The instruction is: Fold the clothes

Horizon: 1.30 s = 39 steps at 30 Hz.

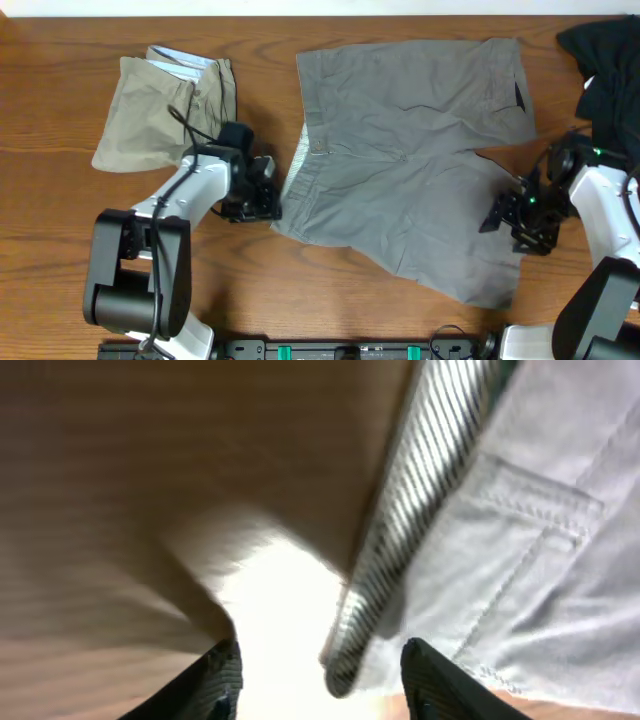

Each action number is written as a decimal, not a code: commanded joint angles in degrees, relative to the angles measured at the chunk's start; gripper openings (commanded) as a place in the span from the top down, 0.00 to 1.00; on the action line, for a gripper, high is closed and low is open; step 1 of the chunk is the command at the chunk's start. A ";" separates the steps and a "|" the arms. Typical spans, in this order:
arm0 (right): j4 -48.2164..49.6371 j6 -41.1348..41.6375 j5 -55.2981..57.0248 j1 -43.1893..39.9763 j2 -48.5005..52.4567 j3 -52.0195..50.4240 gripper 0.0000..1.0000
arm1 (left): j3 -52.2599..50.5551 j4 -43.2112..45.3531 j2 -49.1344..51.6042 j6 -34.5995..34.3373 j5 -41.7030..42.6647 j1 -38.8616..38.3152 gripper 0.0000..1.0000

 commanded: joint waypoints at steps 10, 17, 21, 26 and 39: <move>21.42 7.93 -5.53 -6.71 0.17 -9.97 0.98 | 1.68 1.31 0.74 0.42 3.08 2.84 0.44; 35.36 17.22 -1.49 -5.95 1.88 -17.14 0.99 | 1.68 1.29 0.72 0.42 3.30 2.84 0.44; 41.51 20.09 0.48 -5.90 3.98 -17.53 0.99 | 1.68 1.31 0.72 0.42 3.48 2.84 0.44; 50.51 21.29 0.48 -5.88 6.84 -17.51 0.99 | 1.70 1.31 0.72 0.42 3.48 2.84 0.43; 34.58 7.32 -16.90 -9.27 -4.98 -8.44 0.53 | 1.86 1.51 -2.10 0.42 3.54 2.84 0.26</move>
